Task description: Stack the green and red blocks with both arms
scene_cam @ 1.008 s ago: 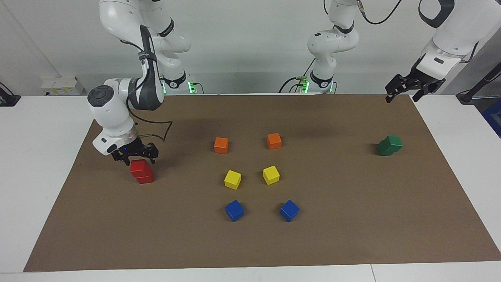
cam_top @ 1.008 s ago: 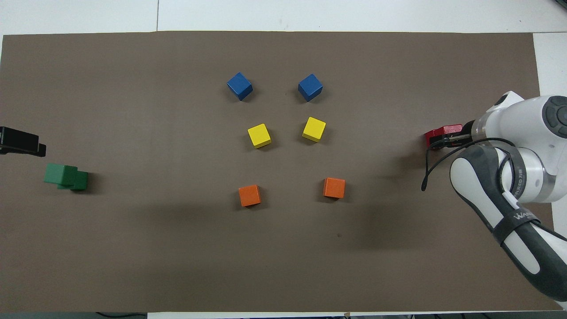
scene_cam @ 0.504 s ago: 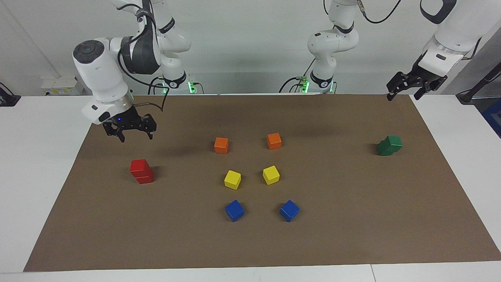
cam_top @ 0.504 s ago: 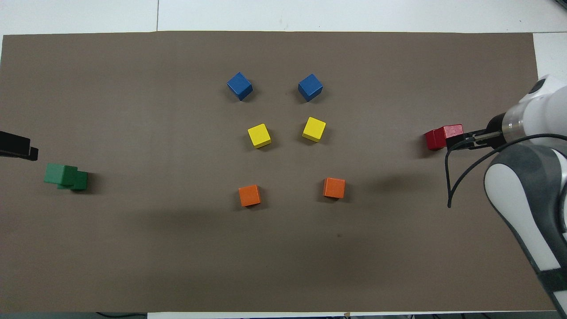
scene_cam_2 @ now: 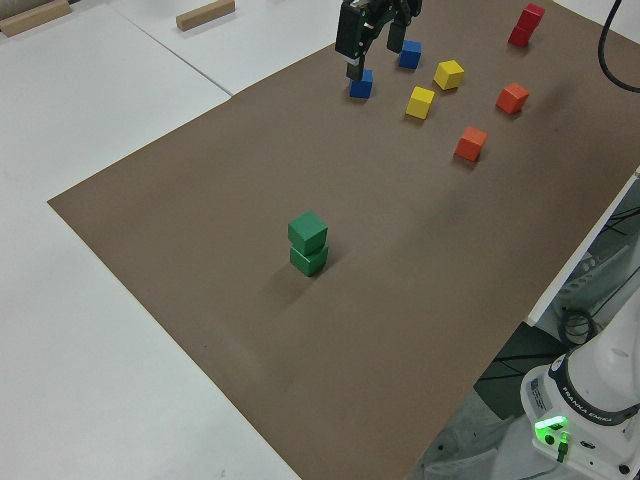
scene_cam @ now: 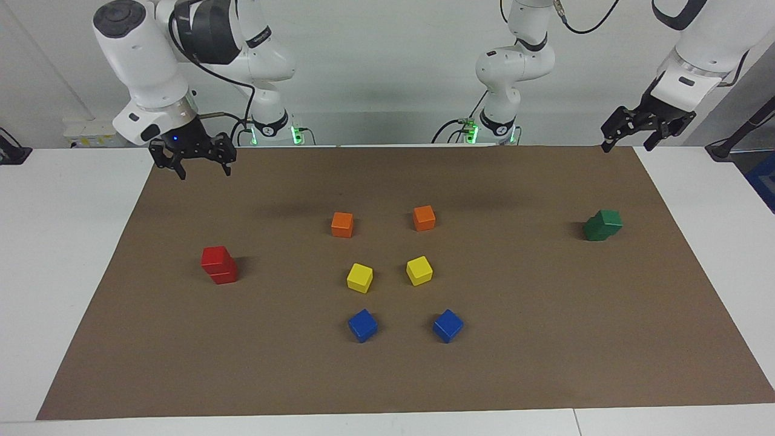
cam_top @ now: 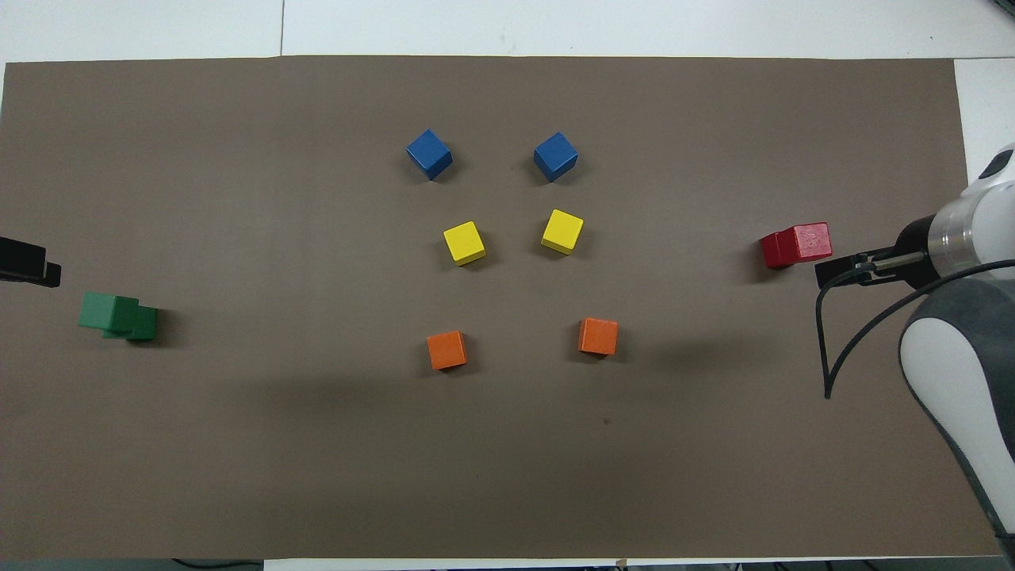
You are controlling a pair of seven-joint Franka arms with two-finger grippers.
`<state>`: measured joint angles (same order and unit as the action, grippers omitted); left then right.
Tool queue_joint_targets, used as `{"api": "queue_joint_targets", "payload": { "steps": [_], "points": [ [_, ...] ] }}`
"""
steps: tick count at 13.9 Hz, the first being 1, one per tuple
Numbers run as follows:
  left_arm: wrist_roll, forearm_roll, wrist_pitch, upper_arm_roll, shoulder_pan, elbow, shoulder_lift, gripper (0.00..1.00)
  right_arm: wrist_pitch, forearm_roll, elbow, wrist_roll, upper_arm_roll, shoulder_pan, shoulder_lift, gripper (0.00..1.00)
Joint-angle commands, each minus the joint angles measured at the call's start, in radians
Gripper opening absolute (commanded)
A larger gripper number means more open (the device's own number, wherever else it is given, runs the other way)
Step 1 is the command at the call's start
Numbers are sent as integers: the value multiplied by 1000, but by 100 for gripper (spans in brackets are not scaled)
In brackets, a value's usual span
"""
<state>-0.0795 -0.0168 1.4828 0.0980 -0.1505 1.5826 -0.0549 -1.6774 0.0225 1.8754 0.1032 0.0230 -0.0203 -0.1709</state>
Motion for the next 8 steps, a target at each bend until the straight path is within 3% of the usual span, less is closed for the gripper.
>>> {"api": "queue_joint_targets", "payload": {
  "steps": [1, 8],
  "points": [
    [6, 20, 5, -4, 6, 7, -16, 100, 71, 2, -99, 16, 6, -12, 36, 100],
    [4, 20, 27, -4, 6, 25, -25, 100, 84, -1, -205, 12, 5, -21, 125, 100]
  ]
}}
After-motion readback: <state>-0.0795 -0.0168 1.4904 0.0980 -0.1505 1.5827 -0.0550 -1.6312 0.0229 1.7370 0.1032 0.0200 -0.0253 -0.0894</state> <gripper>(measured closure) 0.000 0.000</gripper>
